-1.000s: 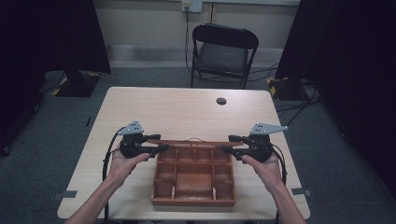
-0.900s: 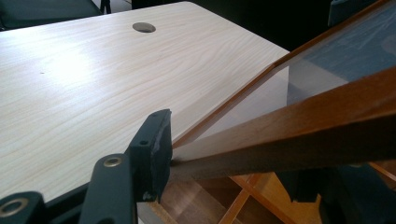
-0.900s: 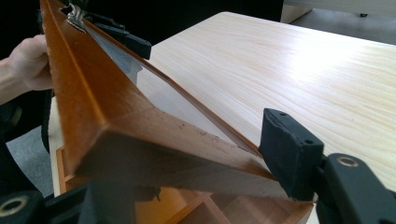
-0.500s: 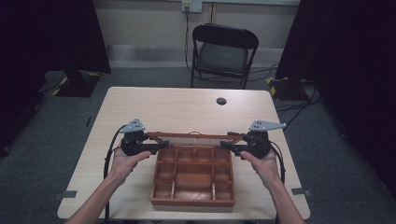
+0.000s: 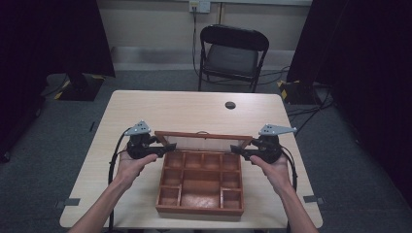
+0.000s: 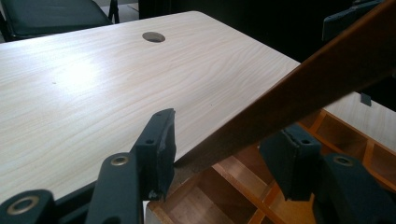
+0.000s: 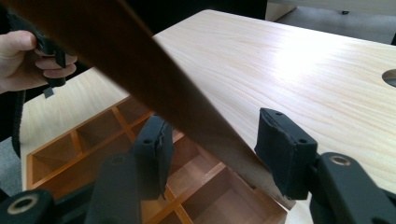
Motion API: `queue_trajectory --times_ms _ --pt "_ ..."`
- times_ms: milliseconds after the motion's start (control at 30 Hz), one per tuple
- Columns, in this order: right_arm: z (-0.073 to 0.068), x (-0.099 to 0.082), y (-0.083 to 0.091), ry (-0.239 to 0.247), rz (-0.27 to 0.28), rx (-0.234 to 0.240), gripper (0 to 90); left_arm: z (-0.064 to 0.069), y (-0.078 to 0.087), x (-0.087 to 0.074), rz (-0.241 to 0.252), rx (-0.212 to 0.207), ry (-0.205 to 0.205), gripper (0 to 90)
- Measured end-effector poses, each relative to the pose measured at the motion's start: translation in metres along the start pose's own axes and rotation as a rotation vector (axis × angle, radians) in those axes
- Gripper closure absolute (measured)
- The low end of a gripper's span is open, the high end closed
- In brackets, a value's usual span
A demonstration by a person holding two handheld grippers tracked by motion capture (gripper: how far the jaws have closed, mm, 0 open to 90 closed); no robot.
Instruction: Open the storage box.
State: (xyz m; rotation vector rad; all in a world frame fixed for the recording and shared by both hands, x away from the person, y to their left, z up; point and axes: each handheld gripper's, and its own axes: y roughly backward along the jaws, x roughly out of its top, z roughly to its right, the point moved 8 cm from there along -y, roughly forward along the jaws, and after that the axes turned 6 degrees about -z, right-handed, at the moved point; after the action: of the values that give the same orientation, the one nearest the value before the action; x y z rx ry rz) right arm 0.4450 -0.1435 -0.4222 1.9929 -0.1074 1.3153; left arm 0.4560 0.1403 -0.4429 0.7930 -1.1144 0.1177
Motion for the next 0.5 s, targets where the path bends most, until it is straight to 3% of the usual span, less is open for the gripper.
queue_trajectory --times_ms 500 --pt "0.007 -0.005 -0.011 -0.003 -0.03 -0.023 47.8 -0.003 -0.009 -0.002 -0.016 -0.008 0.006 45.4"
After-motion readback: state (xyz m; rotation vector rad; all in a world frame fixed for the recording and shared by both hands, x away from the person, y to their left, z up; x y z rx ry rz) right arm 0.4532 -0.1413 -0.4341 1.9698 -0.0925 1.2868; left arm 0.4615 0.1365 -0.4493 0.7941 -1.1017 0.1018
